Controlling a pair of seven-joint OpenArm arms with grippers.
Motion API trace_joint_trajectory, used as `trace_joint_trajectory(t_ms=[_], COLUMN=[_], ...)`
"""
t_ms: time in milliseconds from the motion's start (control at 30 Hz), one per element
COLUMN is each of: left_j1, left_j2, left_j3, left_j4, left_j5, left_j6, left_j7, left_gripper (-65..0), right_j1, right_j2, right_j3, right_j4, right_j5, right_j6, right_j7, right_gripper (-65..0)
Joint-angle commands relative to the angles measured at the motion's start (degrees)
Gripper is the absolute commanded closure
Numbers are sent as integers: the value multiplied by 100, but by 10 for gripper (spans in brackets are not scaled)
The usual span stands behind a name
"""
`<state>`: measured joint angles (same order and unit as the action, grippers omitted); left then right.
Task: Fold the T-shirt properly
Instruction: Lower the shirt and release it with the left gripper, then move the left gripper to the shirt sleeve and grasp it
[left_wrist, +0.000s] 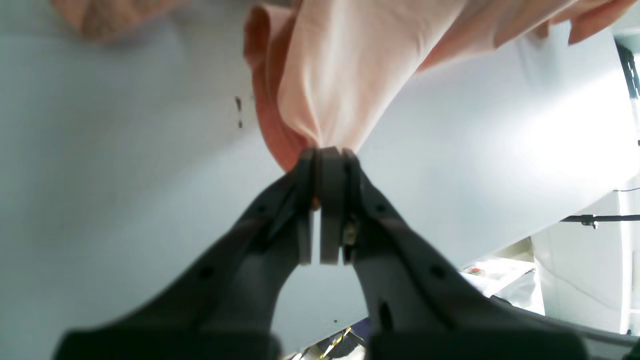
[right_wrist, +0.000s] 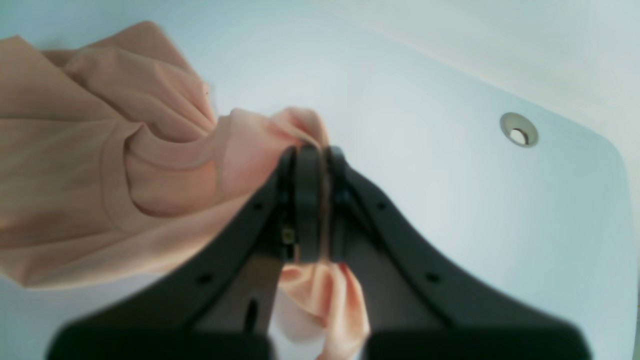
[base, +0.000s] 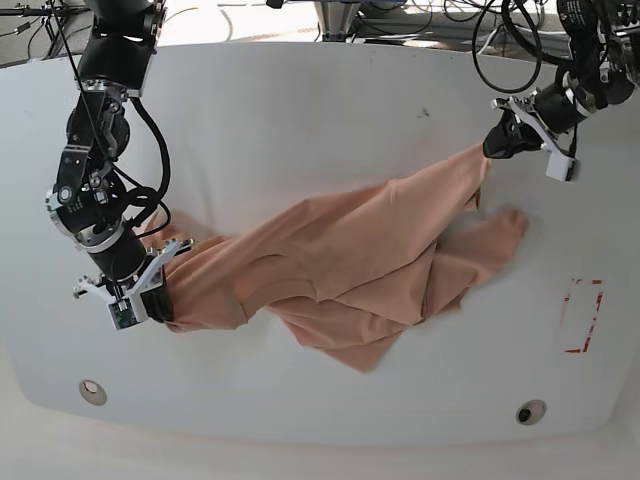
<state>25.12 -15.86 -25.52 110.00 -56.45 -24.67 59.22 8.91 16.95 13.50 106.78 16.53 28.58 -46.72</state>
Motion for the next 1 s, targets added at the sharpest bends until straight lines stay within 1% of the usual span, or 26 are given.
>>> trace_joint_trajectory(t_ms=[0, 133, 233, 267, 367, 567, 667, 733, 767, 900, 967], left_j1=[-38, -55, -161, -196, -249, -249, -231, -231, -231, -275, -442], left_j2=[-98, -230, -247, -247, -247, -247, -247, -247, -247, -247, -238], left_j3=[-90, -143, -143, -143, -134, -151, -160, -169, -169, -222, -389], left_j4=[91, 91, 91, 91, 91, 91, 91, 91, 91, 82, 64], left_j5=[-127, -127, -162, -162, -153, -162, -153, -153, -162, -162, -136], left_j6=[-26, -26, -26, -35, -35, -35, -35, -35, -35, -35, -35], left_j7=[-124, -124, -116, -107, -19, 34, 43, 43, 43, 25, 16], left_gripper=[0, 0, 0, -10, -100, -367, -451, -474, -474, -443, -433], right_j1=[134, 125, 125, 125, 125, 125, 125, 125, 125, 134, 134], right_j2=[59, 41, 32, 24, -82, -152, -152, -152, -152, -152, -152], right_j3=[26, 17, 17, 17, 17, 9, 9, 9, 9, 9, 9], right_j4=[113, 113, 113, 113, 113, 113, 131, 122, 122, 131, 131], right_j5=[48, 65, 74, 74, 39, 39, 39, 39, 39, 39, 39], right_j6=[-5, -5, -5, -5, -5, -5, -5, -14, -14, -14, -14], right_j7=[166, 166, 166, 166, 166, 166, 166, 166, 166, 166, 166], right_gripper=[0, 0, 0, 0, 0, 0, 0, 0, 0, 0, 0])
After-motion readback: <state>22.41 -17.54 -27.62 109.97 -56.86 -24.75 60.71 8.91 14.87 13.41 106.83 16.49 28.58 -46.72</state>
